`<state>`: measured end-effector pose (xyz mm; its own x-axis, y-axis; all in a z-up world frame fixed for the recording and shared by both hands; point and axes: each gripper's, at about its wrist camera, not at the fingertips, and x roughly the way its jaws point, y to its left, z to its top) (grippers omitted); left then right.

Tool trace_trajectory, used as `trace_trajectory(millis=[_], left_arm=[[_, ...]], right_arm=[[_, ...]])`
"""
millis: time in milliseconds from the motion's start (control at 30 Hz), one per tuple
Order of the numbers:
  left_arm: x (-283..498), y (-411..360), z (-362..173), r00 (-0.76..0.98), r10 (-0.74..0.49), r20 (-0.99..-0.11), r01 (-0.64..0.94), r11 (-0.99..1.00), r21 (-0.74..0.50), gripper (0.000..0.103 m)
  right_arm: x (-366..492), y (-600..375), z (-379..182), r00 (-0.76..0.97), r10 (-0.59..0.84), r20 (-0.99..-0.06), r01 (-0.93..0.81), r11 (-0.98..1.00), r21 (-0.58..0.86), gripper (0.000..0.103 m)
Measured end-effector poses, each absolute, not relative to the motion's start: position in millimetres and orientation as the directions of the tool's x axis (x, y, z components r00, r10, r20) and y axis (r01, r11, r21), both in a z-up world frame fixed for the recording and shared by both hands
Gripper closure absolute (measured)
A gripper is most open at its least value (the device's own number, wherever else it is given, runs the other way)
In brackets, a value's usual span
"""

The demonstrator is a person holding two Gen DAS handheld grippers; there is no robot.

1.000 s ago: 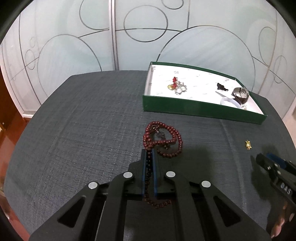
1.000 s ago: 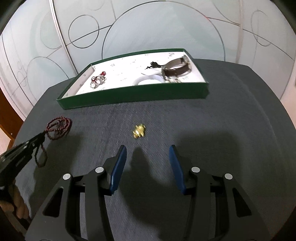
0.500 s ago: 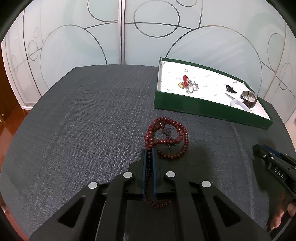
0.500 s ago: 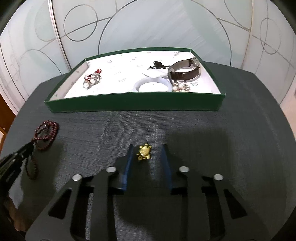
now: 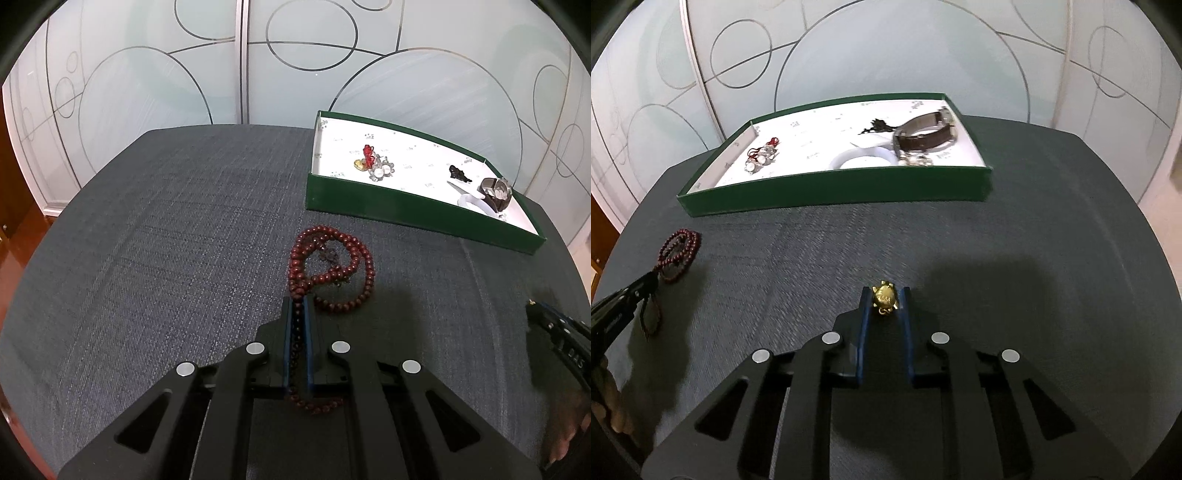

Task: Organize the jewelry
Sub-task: 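Carry the bracelet and turtle charm into the box and open both tools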

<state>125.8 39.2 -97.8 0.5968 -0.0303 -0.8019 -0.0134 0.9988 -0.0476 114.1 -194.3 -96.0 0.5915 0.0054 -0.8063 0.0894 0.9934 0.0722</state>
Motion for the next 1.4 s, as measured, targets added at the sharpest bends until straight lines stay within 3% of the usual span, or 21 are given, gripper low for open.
trace_trajectory(millis=[1400], left_arm=[[113.4, 8.6, 0.4, 0.723, -0.084, -0.685, 0.080, 0.996, -0.037, 0.098]], right_arm=[[79.2, -207.6, -11.1, 0.721, 0.046, -0.692, 0.076, 0.987, 0.145, 0.088]])
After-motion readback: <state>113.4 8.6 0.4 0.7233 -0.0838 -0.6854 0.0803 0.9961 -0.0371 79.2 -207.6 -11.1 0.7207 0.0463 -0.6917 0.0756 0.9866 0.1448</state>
